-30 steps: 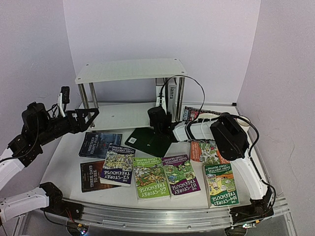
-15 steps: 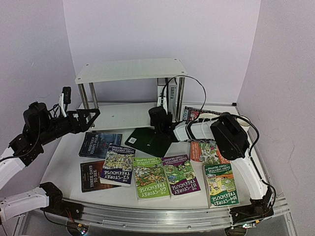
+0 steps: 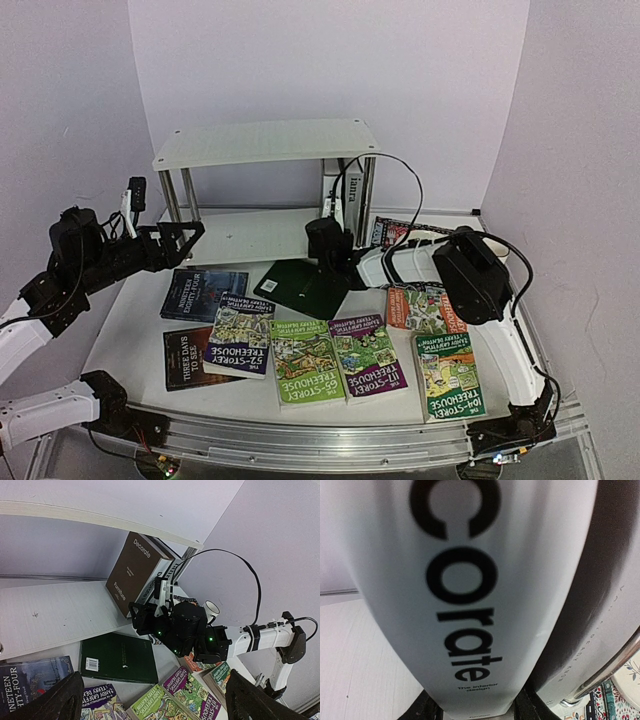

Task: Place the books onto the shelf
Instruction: Place the book on the shelf.

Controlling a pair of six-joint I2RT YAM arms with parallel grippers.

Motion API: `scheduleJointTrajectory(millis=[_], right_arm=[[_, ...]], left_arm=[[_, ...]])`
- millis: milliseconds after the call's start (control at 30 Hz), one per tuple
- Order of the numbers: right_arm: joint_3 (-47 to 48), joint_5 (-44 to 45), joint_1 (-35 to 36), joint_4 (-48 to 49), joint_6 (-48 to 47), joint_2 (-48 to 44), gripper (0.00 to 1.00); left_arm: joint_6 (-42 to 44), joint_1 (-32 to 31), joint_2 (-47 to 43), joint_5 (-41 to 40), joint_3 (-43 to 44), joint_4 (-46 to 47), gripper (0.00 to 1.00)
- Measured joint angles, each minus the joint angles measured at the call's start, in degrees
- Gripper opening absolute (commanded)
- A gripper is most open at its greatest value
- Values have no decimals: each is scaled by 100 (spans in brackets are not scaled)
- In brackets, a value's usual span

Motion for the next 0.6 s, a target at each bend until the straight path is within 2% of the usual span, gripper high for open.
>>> scheduleJointTrajectory(millis=[300,600], right_arm=[[-145,-213,2,-78,52,-44,56],[-174,-312,4,-143,86,-44,57]], left_arm=[[-2,0,-2,13,0,0,100],[-2,0,-14,57,0,0,100]])
